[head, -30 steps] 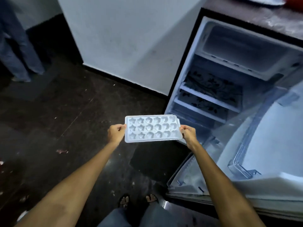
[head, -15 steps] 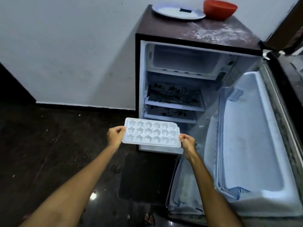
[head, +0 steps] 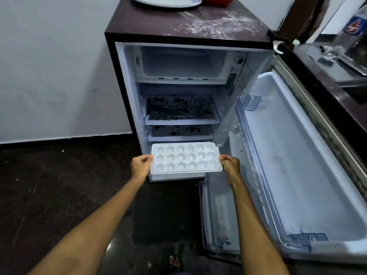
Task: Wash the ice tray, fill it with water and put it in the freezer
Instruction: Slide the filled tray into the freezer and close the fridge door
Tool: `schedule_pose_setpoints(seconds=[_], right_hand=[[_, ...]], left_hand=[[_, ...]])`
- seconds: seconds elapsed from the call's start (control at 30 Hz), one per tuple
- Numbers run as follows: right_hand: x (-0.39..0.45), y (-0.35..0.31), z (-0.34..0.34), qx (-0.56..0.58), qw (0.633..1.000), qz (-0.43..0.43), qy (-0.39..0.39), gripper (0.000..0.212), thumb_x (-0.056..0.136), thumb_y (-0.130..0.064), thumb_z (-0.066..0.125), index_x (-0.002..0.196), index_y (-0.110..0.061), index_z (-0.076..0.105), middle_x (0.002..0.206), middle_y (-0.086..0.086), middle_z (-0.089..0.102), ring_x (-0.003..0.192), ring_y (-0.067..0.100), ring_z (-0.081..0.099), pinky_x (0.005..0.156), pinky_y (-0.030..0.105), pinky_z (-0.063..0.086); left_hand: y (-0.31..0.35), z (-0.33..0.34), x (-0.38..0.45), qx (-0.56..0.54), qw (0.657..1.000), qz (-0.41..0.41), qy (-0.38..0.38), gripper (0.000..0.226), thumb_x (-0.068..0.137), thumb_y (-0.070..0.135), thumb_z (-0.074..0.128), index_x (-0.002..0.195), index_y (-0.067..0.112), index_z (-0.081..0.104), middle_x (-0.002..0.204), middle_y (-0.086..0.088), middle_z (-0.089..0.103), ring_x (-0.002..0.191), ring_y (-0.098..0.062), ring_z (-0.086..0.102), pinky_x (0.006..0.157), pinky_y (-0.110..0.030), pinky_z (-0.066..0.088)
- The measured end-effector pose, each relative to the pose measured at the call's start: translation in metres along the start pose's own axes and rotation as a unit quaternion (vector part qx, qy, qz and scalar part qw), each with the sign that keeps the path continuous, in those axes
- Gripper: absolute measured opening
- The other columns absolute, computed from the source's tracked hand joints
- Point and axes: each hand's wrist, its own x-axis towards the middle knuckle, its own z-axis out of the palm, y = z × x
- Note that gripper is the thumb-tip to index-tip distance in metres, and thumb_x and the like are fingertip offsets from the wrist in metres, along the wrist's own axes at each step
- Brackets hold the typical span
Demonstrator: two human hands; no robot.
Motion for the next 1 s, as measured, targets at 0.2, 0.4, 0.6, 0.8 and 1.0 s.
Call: schedule_pose_setpoints(seconds=[0.2,0.4,0.6,0.8,1.0], right_hand=[[0.013,-0.022,0.012,-0.007,1.0,-0.009,-0.014,0.022,0.081,0.004,0.051,0.075,-0.008,0.069,0.082,0.008,0.063,0.074,0.022,0.057,0.067,0.029,0.047],[0.028,-0.058,0.03,0.008,0.999,-0.033,0.008,0.021,0.083,0.004,0.051,0.095,0.006,0.068,0.091,0.011,0.065,0.082,0.021,0.059,0.068,0.026,0.049],[0.051,-0.1,0.05,0.029,0.998,-0.055,0.005,0.033,0.082,0.01,0.046,0.065,-0.012,0.063,0.046,-0.015,0.061,0.045,-0.002,0.055,0.044,0.011,0.045],[0.097,-0.138,0.064,0.04,0.994,-0.097,0.021,0.028,0.077,0.013,0.045,0.094,0.007,0.068,0.044,-0.014,0.061,0.049,0.005,0.057,0.046,0.012,0.046],[0.122,-0.192,0.07,0.024,0.991,-0.13,0.014,0.031,0.074,0.016,0.039,0.092,0.015,0.064,0.055,-0.002,0.059,0.06,0.016,0.047,0.041,0.015,0.032]], left_hand=[[0.026,0.005,0.015,-0.008,0.999,0.024,0.022,0.025,0.089,0.002,0.059,0.11,-0.008,0.068,0.115,-0.02,0.068,0.111,-0.031,0.063,0.097,-0.034,0.049],[0.058,0.004,0.043,-0.017,0.999,0.042,0.018,0.025,0.09,0.002,0.057,0.111,-0.008,0.067,0.115,-0.019,0.068,0.112,-0.031,0.062,0.09,-0.024,0.045],[0.091,0.009,0.078,-0.049,0.997,0.067,0.007,0.024,0.091,0.002,0.056,0.109,-0.007,0.069,0.109,-0.019,0.07,0.098,-0.026,0.064,0.082,-0.025,0.045],[0.125,0.028,0.113,-0.118,0.985,0.124,-0.002,0.022,0.096,0.003,0.047,0.107,0.004,0.067,0.093,0.002,0.062,0.08,-0.011,0.055,0.081,-0.023,0.041],[0.158,0.042,0.146,-0.137,0.98,0.146,0.013,0.031,0.097,0.01,0.046,0.12,0.004,0.064,0.107,-0.002,0.066,0.095,-0.022,0.06,0.071,-0.025,0.05]])
